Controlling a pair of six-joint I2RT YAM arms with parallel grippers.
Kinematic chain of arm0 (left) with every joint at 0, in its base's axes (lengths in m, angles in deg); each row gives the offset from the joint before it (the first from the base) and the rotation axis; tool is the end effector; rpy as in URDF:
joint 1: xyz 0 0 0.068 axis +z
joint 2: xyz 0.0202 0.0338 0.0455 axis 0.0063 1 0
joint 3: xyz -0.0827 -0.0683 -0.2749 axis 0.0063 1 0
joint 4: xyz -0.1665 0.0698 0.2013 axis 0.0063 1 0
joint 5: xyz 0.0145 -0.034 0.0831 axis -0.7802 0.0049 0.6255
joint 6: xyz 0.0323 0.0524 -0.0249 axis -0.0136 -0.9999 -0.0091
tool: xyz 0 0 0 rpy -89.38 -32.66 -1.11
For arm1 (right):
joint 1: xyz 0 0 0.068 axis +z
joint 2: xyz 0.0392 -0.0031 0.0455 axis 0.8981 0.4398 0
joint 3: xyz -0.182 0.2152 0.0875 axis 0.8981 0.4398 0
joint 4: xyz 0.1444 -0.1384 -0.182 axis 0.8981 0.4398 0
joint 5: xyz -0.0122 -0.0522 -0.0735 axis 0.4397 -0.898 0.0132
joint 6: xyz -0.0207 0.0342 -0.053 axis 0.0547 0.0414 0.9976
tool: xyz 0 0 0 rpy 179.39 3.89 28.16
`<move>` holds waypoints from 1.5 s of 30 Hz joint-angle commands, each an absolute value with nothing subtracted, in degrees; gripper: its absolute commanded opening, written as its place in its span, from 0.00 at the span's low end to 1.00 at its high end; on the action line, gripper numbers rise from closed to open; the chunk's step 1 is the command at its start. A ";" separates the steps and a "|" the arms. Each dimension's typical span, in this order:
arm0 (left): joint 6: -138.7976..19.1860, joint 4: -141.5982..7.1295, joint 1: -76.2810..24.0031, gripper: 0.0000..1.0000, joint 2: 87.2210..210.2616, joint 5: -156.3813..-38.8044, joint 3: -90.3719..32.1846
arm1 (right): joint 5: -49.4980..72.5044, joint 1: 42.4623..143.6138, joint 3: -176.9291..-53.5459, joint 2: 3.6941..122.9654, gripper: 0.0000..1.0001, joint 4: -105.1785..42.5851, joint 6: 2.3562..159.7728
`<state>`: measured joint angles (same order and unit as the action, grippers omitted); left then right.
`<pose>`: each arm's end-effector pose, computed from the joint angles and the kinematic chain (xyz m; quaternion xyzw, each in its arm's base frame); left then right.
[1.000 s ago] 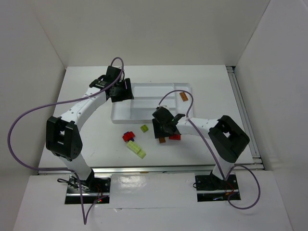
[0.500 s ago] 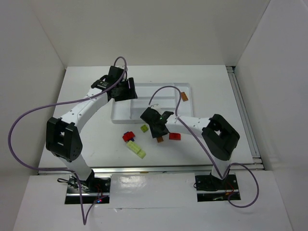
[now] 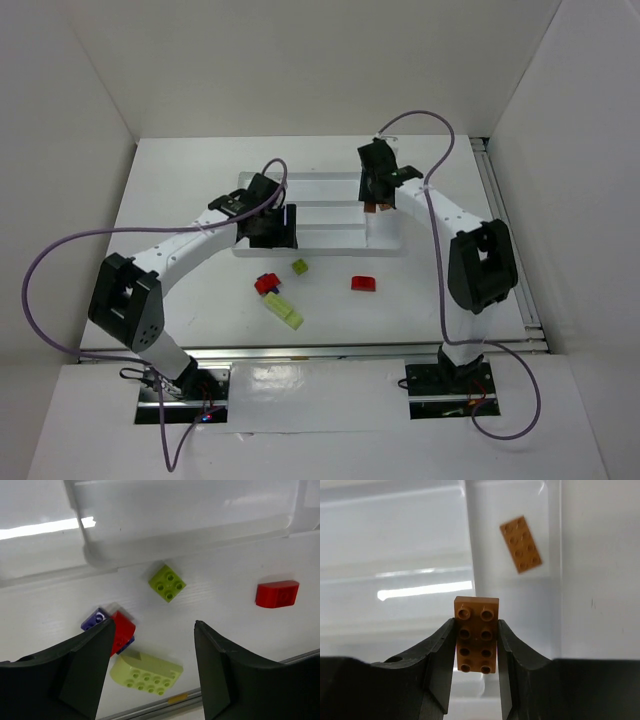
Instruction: Sort the legos into containers by color
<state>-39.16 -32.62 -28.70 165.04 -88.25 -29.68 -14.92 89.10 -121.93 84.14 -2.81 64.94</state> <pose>0.3218 -0.1777 0.2753 -0.0291 0.9435 -0.1605 0.2885 0.3881 0.1638 0.2726 0.0395 0.9240 0.0027 0.3804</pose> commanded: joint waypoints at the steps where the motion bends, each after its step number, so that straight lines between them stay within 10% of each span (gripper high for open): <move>1: -36.84 -30.77 -29.78 0.75 161.23 -87.05 -28.20 | -15.46 87.30 -127.31 91.31 0.25 -6.67 67.22; 9: -36.23 -26.20 -33.04 0.82 161.14 -81.96 -25.39 | -17.67 84.13 -131.97 97.91 0.31 -7.99 66.17; 14: -35.61 -25.40 -33.04 0.90 159.38 -78.88 -24.78 | -18.20 84.13 -131.98 97.39 0.60 -7.99 66.17; 28: -35.09 -24.00 -30.66 0.87 158.85 -77.03 -23.10 | -15.74 88.78 -111.27 76.31 0.70 -5.45 65.48; 33: -37.01 -24.00 -26.81 0.86 158.85 -77.03 -25.56 | -11.27 94.74 -99.30 67.08 0.91 -2.19 59.77; 45: -38.16 -25.76 -25.39 0.85 159.03 -80.19 -27.32 | -0.36 102.32 -87.42 60.99 0.91 -2.02 59.40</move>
